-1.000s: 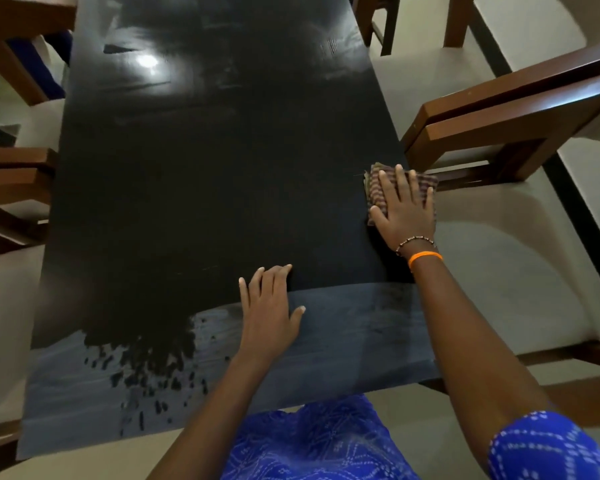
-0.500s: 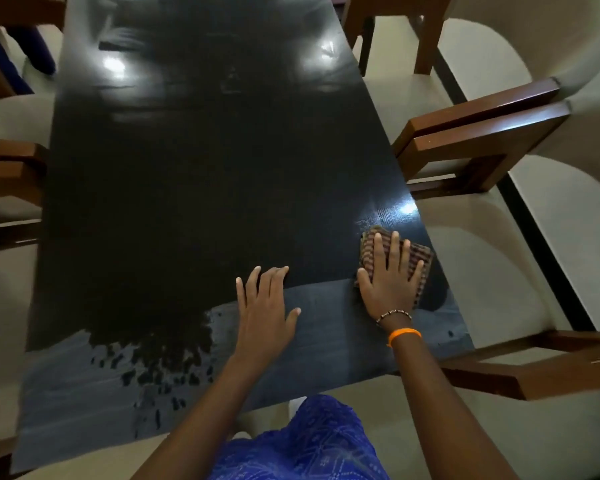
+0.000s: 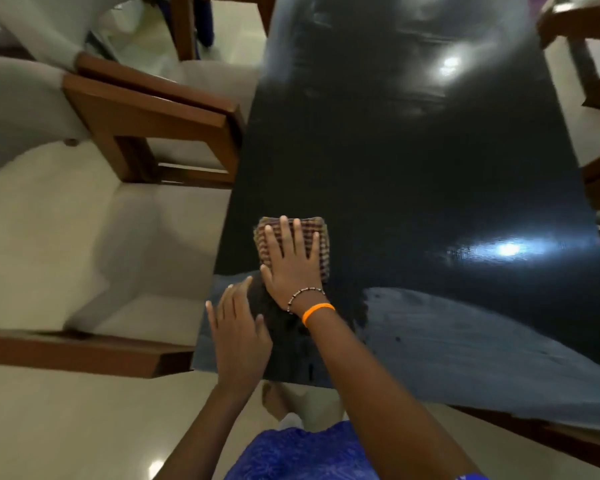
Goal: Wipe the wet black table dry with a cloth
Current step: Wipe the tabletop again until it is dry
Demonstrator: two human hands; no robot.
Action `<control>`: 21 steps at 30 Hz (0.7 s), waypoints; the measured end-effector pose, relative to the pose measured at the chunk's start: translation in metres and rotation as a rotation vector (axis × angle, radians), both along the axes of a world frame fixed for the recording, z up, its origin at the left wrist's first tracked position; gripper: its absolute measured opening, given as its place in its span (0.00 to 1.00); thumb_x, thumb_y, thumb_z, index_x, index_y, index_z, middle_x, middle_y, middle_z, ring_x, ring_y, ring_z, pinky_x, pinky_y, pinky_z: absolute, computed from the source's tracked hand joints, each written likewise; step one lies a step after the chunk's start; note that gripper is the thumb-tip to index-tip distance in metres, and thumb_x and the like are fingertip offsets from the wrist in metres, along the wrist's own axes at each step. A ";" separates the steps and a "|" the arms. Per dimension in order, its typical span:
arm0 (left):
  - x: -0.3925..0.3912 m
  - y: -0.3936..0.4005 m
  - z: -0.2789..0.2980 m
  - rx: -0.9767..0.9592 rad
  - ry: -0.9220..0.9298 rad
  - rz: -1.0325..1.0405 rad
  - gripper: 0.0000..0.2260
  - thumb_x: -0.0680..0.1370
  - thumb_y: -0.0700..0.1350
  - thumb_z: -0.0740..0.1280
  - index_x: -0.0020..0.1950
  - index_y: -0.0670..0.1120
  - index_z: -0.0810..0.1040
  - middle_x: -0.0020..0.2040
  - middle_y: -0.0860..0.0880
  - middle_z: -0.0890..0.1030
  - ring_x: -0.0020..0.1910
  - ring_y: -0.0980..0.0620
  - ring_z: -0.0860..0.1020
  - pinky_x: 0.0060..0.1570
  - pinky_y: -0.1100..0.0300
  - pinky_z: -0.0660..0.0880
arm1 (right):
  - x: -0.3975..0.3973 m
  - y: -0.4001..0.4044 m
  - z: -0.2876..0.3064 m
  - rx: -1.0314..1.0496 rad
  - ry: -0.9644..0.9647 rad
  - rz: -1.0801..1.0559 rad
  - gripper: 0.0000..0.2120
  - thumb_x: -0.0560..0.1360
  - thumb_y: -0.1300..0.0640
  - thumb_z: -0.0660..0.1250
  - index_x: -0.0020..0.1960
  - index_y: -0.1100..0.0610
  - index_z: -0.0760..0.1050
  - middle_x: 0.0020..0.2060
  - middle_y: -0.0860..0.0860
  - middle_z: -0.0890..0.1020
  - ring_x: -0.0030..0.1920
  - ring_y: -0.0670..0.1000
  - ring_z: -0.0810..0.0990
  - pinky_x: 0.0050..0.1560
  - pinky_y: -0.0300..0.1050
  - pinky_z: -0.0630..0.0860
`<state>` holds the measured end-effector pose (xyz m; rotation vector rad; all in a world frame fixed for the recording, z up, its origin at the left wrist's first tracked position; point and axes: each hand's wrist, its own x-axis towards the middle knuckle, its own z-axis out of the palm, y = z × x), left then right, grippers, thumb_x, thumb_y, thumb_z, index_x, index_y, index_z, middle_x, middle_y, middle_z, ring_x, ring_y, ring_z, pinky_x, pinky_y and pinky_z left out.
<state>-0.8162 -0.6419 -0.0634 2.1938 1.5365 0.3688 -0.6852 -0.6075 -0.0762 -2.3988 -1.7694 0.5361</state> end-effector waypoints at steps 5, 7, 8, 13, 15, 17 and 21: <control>-0.046 0.018 -0.007 -0.049 -0.001 0.092 0.27 0.73 0.35 0.66 0.71 0.42 0.63 0.68 0.43 0.70 0.69 0.43 0.66 0.73 0.45 0.52 | -0.038 0.014 0.000 0.000 0.000 0.105 0.31 0.78 0.49 0.54 0.76 0.52 0.44 0.77 0.53 0.43 0.76 0.56 0.39 0.73 0.60 0.36; -0.049 0.019 -0.008 -0.100 -0.050 0.119 0.28 0.74 0.37 0.66 0.72 0.42 0.61 0.69 0.43 0.68 0.70 0.44 0.65 0.73 0.44 0.55 | -0.025 0.005 0.001 -0.004 -0.005 0.123 0.30 0.79 0.48 0.53 0.76 0.51 0.43 0.77 0.52 0.42 0.76 0.54 0.39 0.72 0.58 0.35; -0.049 0.018 -0.008 -0.132 -0.088 0.126 0.28 0.74 0.38 0.66 0.72 0.42 0.60 0.70 0.43 0.67 0.70 0.44 0.64 0.72 0.45 0.58 | -0.016 -0.003 0.001 -0.009 -0.006 0.115 0.30 0.79 0.48 0.52 0.76 0.50 0.43 0.77 0.51 0.41 0.76 0.54 0.39 0.73 0.57 0.35; -0.040 0.007 -0.009 -0.203 -0.214 0.112 0.27 0.78 0.42 0.62 0.75 0.43 0.55 0.74 0.44 0.59 0.73 0.47 0.60 0.69 0.56 0.58 | 0.049 -0.062 -0.004 -0.008 -0.102 -0.170 0.35 0.71 0.41 0.39 0.76 0.51 0.47 0.77 0.52 0.47 0.76 0.55 0.44 0.74 0.57 0.41; -0.041 0.006 -0.011 -0.210 -0.230 0.109 0.26 0.79 0.42 0.60 0.75 0.44 0.54 0.75 0.45 0.58 0.73 0.48 0.59 0.68 0.59 0.57 | 0.079 -0.090 -0.003 -0.046 -0.123 -0.354 0.32 0.74 0.41 0.43 0.76 0.50 0.46 0.77 0.51 0.46 0.77 0.54 0.44 0.73 0.56 0.40; -0.045 0.010 -0.010 -0.243 -0.289 0.104 0.25 0.80 0.42 0.58 0.76 0.45 0.53 0.75 0.46 0.58 0.73 0.50 0.59 0.68 0.62 0.56 | 0.097 -0.111 -0.002 -0.104 -0.122 -0.525 0.30 0.77 0.44 0.48 0.76 0.50 0.44 0.77 0.51 0.44 0.77 0.53 0.42 0.73 0.59 0.41; -0.057 0.025 -0.007 -0.298 -0.348 0.127 0.20 0.82 0.41 0.54 0.74 0.45 0.58 0.73 0.47 0.62 0.71 0.51 0.63 0.63 0.65 0.59 | 0.080 -0.098 0.001 -0.136 -0.110 -0.656 0.31 0.79 0.48 0.55 0.76 0.51 0.43 0.77 0.54 0.43 0.76 0.56 0.41 0.73 0.65 0.41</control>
